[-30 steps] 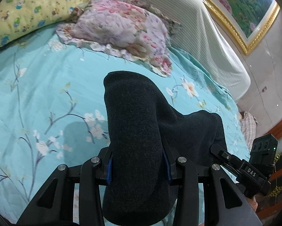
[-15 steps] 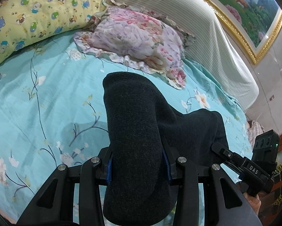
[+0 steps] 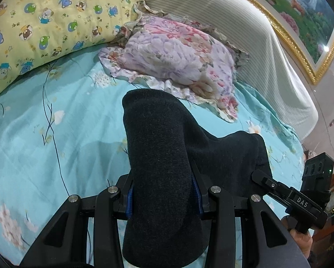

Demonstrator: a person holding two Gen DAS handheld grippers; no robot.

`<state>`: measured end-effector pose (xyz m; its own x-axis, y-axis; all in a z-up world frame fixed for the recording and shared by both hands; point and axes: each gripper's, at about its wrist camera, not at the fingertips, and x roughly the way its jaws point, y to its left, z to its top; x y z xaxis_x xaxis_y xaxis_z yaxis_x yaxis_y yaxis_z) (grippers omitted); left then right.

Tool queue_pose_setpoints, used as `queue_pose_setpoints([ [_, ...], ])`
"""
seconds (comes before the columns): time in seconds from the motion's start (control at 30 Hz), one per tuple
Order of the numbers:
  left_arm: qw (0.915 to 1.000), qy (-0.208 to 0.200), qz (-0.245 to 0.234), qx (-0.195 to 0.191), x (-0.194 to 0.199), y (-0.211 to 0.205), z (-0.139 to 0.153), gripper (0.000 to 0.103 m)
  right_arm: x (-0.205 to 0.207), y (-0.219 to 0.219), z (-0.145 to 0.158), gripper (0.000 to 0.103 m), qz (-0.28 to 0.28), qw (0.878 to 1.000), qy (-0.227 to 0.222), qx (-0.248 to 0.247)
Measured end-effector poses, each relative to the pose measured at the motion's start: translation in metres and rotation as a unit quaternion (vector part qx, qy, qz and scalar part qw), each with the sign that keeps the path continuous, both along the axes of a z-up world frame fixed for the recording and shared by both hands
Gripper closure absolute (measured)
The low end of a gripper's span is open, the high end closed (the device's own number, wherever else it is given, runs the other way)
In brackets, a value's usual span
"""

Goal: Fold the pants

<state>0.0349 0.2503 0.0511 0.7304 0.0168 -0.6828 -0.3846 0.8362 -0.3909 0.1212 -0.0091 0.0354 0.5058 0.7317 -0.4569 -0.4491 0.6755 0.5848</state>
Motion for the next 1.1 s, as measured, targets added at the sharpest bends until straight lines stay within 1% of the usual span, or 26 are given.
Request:
queue_pose_setpoints([
  [0.23, 0.9999, 0.007, 0.01, 0.004, 0.014, 0.013, -0.01, 0.062, 0.025, 0.014, -0.001, 0.064, 0.008, 1.0, 0.001, -0.005],
  [0.43, 0.9997, 0.02, 0.015, -0.005, 0.02, 0.022, -0.025, 0.062, 0.039, 0.022, -0.01, 0.064, 0.016, 1.0, 0.009, -0.009],
  [0.6, 0.9995, 0.029, 0.014, -0.003, 0.022, 0.022, -0.035, 0.057, 0.043, 0.021, -0.019, 0.063, 0.016, 1.0, 0.018, -0.006],
  [0.8, 0.9991, 0.038, 0.019, -0.011, 0.019, 0.027, -0.046, 0.046, 0.047, 0.019, -0.028, 0.054, 0.011, 1.0, 0.027, -0.01],
  [0.87, 0.999, 0.039, 0.021, -0.01, 0.017, 0.028, -0.048, 0.042, 0.047, 0.018, -0.03, 0.048, 0.009, 1.0, 0.028, -0.01],
  [0.93, 0.9989, 0.04, 0.021, -0.007, 0.015, 0.028, -0.049, 0.036, 0.048, 0.017, -0.033, 0.036, 0.005, 0.999, 0.032, -0.012],
  [0.97, 0.9989, 0.041, 0.022, -0.007, 0.014, 0.028, -0.05, 0.033, 0.048, 0.017, -0.034, 0.033, 0.005, 0.999, 0.035, -0.013],
  [1.03, 0.9989, 0.041, 0.023, -0.008, 0.01, 0.028, -0.052, 0.032, 0.048, 0.016, -0.038, 0.028, 0.005, 0.999, 0.044, -0.014],
  [1.1, 0.9988, 0.042, 0.023, -0.01, 0.009, 0.029, -0.052, 0.028, 0.049, 0.016, -0.04, 0.026, 0.006, 0.999, 0.049, -0.011],
])
